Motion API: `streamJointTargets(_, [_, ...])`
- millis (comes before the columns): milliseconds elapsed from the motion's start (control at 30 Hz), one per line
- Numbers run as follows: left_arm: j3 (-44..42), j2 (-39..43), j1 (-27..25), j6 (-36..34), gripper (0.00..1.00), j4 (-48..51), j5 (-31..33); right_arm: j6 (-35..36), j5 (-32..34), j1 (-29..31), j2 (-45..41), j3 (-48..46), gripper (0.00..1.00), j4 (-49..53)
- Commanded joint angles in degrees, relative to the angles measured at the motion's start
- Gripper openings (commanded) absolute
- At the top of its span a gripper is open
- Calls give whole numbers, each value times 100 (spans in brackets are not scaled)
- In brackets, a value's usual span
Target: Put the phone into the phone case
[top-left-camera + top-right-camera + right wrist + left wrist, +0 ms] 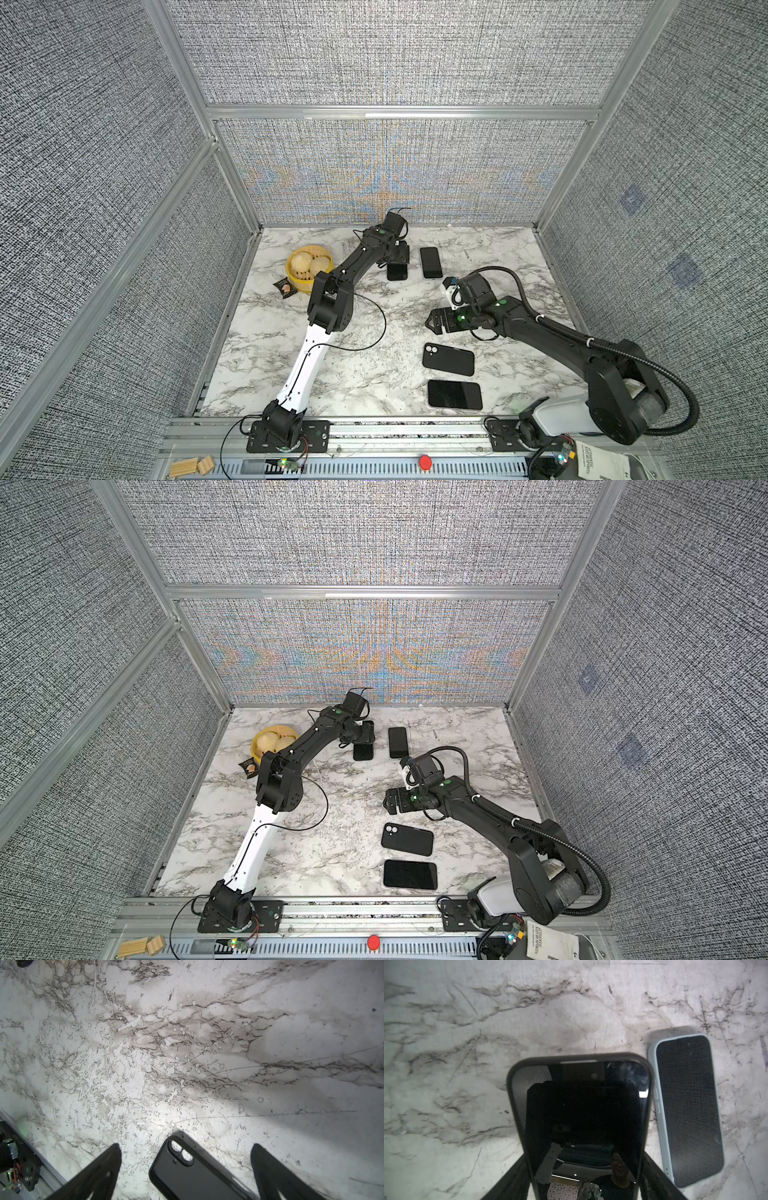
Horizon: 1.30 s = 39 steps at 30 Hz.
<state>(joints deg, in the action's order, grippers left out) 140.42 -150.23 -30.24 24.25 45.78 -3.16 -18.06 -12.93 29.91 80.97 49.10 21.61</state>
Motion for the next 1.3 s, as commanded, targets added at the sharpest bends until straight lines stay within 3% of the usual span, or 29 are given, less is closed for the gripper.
streamJointTargets(0, [48,-57,9,53,53,10,-71,57,-17,6,61,53,99,-16])
streamJointTargets(767, [-43,-130,104,251,81,239,-240,6,46,6,146,84,99,54])
streamJointTargets(1033, [-93,-69,203,314,85,256,-518,-74,27,6,205,60,99,-35])
streamJointTargets(1167, [-570,429,229,429,85,243,-680,-97,184,5,95,81,99,185])
streamJointTargets(1267, [-1450,1177,196,455,85,16,-908,-237,440,-35,-96,-25,99,580])
